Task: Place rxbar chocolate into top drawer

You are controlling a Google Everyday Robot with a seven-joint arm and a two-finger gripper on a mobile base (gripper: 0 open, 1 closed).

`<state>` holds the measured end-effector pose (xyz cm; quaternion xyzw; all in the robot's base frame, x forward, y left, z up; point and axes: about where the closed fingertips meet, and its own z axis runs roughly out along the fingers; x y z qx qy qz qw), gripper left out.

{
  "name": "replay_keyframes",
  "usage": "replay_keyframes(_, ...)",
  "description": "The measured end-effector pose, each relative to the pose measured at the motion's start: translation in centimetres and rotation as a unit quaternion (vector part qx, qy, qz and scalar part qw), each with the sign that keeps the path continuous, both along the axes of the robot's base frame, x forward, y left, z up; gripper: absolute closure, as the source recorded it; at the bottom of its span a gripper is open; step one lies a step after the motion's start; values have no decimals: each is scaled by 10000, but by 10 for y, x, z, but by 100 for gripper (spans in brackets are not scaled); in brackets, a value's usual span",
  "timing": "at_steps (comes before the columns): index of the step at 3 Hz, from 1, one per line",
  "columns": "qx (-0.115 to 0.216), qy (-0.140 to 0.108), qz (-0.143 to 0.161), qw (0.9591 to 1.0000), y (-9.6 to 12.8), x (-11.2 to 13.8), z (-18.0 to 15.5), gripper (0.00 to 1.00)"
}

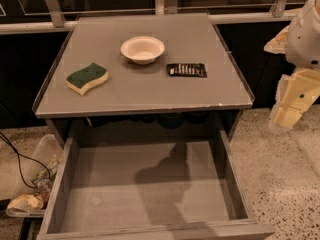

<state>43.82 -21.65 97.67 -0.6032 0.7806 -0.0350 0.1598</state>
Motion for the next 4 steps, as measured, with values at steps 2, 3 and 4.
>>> replay_keyframes(2, 179, -196, 196, 9995, 13, 21, 6, 0)
replay_keyframes(3, 619, -505, 476, 9957, 23, 50, 11, 0)
replay_keyframes(4, 1288, -695, 579, 9875, 38, 89, 15, 0)
